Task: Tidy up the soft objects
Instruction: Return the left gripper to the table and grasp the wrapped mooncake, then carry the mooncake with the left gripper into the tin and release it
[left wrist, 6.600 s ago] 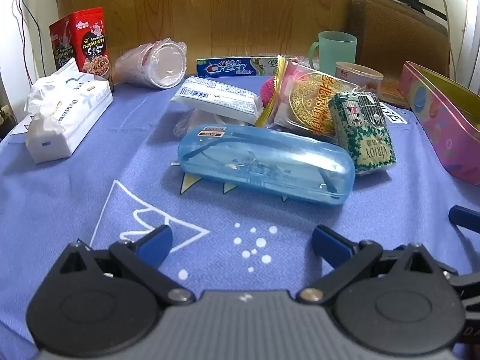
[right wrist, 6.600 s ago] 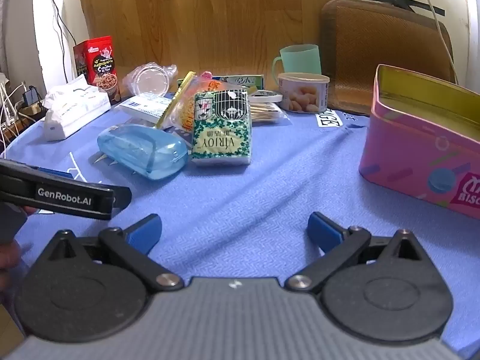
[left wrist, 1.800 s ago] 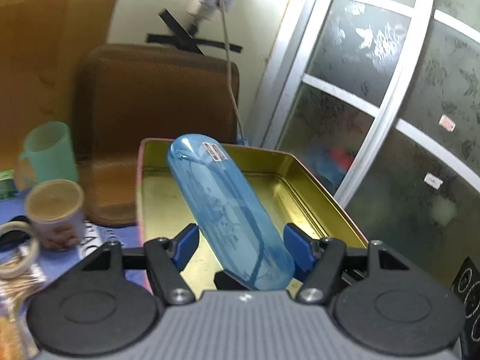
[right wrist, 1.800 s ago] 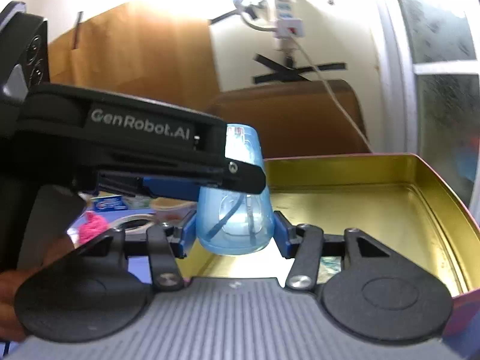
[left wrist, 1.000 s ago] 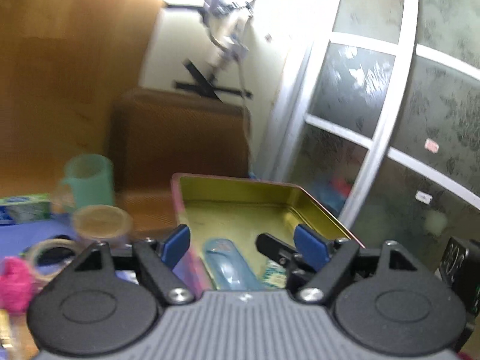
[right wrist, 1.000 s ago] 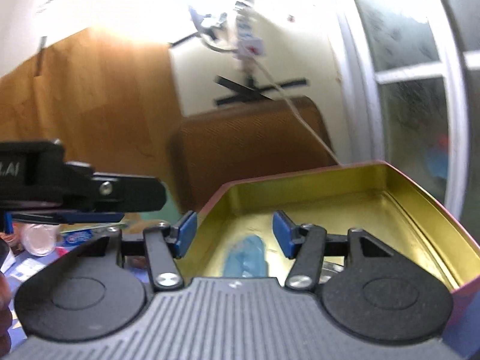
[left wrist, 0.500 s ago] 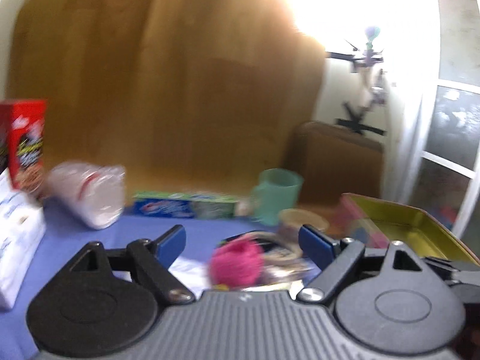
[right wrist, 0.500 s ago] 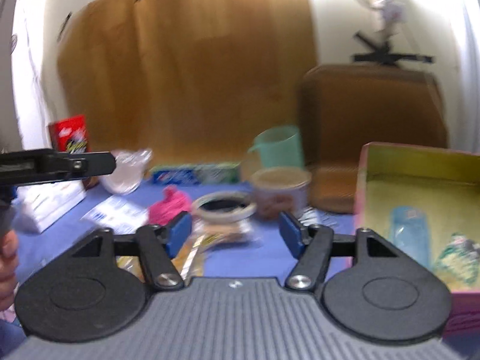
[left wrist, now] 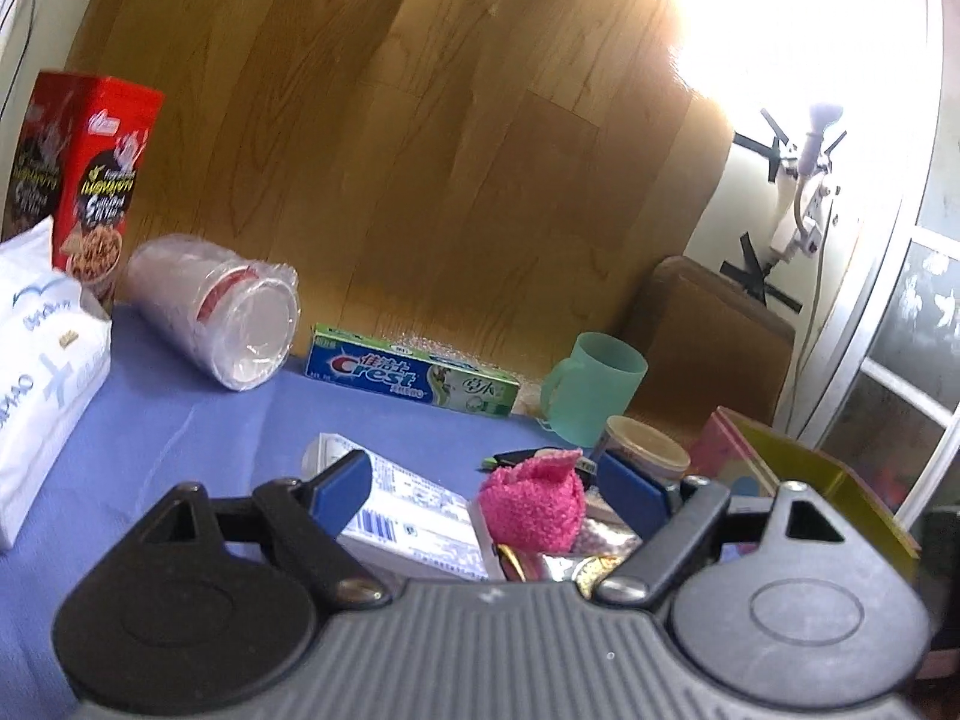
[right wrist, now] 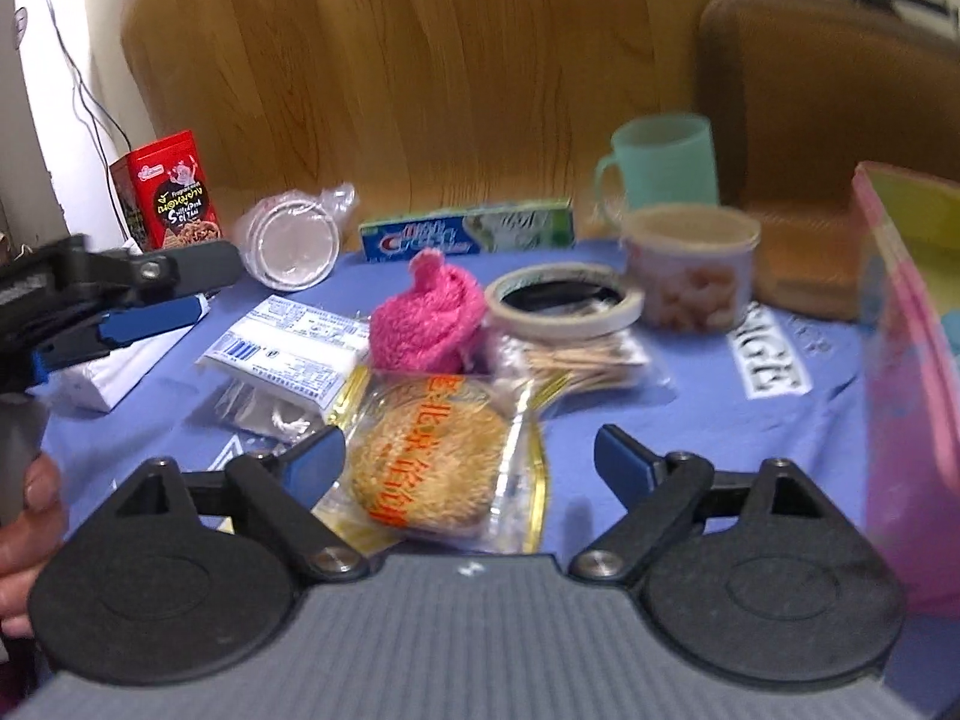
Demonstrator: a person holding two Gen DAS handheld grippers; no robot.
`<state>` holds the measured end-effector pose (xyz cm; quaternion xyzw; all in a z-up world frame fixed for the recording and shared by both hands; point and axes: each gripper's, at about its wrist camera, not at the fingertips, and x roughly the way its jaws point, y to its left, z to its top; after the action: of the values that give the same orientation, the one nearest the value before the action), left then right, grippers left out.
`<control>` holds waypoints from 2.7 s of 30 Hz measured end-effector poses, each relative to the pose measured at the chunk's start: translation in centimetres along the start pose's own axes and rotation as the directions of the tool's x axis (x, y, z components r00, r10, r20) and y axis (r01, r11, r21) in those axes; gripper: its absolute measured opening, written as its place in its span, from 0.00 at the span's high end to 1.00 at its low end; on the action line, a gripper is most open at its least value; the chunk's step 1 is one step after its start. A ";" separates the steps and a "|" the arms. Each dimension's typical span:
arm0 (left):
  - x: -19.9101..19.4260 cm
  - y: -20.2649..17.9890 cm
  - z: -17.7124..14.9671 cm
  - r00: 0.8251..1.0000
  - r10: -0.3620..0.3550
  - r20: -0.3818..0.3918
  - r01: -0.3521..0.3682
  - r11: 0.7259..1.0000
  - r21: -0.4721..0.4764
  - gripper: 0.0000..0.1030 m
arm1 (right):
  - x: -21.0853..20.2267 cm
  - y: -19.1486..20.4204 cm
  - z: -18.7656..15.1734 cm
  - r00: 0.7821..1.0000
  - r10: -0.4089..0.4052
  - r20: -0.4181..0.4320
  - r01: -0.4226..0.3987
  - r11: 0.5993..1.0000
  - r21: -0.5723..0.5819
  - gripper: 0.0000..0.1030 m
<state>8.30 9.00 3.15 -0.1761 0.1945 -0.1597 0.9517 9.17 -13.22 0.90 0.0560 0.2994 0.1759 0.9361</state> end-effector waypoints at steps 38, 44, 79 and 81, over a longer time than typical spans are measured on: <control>-0.2 -1.9 -1.7 0.977 -0.112 -0.179 0.109 0.994 -0.026 0.13 | -1.9 3.3 -3.8 0.972 0.212 -0.103 -0.229 0.954 -0.192 0.06; -0.6 -2.4 -1.7 0.973 -0.150 -0.175 0.151 0.989 -0.011 0.13 | -1.7 3.5 -3.9 0.974 0.201 -0.101 -0.218 0.955 -0.201 0.04; 1.7 2.4 -1.0 0.982 0.028 -0.188 -0.055 0.989 -0.140 0.15 | -4.6 4.0 -5.7 0.996 0.086 -0.003 -0.086 0.984 -0.158 0.22; 1.8 2.6 -1.0 0.982 0.029 -0.184 -0.055 0.989 -0.139 0.16 | -5.3 3.3 -6.1 0.998 0.066 0.002 -0.065 0.992 -0.109 0.18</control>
<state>10.04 10.35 0.67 -0.2244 0.2950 -0.1404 0.9181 0.62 -12.03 -0.53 0.0153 0.2846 0.2224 0.9324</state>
